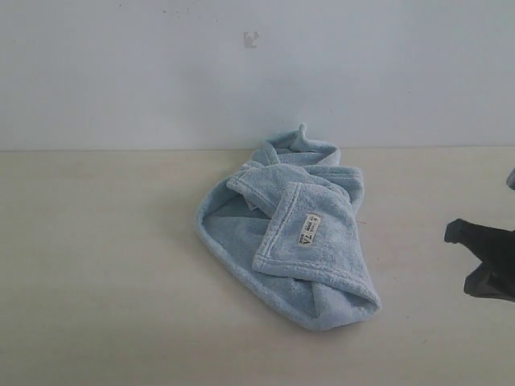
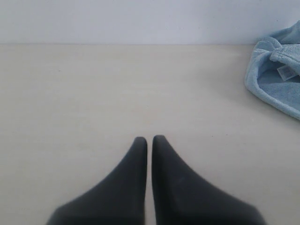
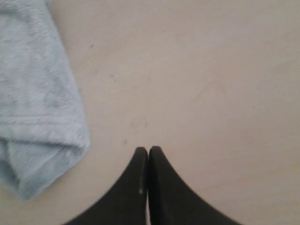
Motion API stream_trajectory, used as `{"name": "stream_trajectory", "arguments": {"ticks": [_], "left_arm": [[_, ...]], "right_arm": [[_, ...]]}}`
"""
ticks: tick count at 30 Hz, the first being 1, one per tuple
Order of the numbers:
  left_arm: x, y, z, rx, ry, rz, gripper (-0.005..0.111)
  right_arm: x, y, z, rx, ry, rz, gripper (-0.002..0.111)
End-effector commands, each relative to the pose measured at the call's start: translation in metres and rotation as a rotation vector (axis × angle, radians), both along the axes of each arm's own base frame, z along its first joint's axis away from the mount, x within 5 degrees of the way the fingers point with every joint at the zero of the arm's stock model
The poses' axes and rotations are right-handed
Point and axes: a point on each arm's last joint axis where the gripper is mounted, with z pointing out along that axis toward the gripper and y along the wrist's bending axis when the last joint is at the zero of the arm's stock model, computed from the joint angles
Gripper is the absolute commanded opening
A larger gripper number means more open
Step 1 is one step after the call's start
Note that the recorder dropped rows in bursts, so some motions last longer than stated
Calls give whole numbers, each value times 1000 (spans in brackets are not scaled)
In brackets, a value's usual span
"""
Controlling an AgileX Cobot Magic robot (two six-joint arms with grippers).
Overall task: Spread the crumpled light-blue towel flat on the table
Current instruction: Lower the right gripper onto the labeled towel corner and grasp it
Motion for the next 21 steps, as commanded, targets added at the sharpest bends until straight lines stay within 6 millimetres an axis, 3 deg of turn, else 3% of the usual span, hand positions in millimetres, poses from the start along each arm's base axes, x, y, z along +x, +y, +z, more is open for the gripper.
{"name": "stream_trajectory", "arguments": {"ticks": [1, 4, 5, 7, 10, 13, 17, 21], "left_arm": [[0, 0, 3, 3, -22, 2, 4], [0, 0, 3, 3, -22, 2, 4], [0, 0, 3, 3, -22, 2, 4], [0, 0, 3, 3, -22, 2, 4], [0, 0, 3, 3, -22, 2, 4], [0, 0, 3, 3, -22, 2, 4], [0, 0, 3, 3, -24, 2, 4], [0, 0, 3, 3, -24, 2, 4]], "right_arm": [[10, 2, -21, 65, 52, -43, 0], [23, 21, 1, 198, -80, 183, 0], [29, 38, 18, 255, -229, 407, 0], [32, 69, 36, 282, -327, 603, 0], [36, 112, 35, -45, -261, 749, 0], [50, 144, 47, -347, -232, 726, 0], [69, 157, 71, -678, -168, 714, 0], [85, 166, 74, -860, -188, 857, 0]]}}
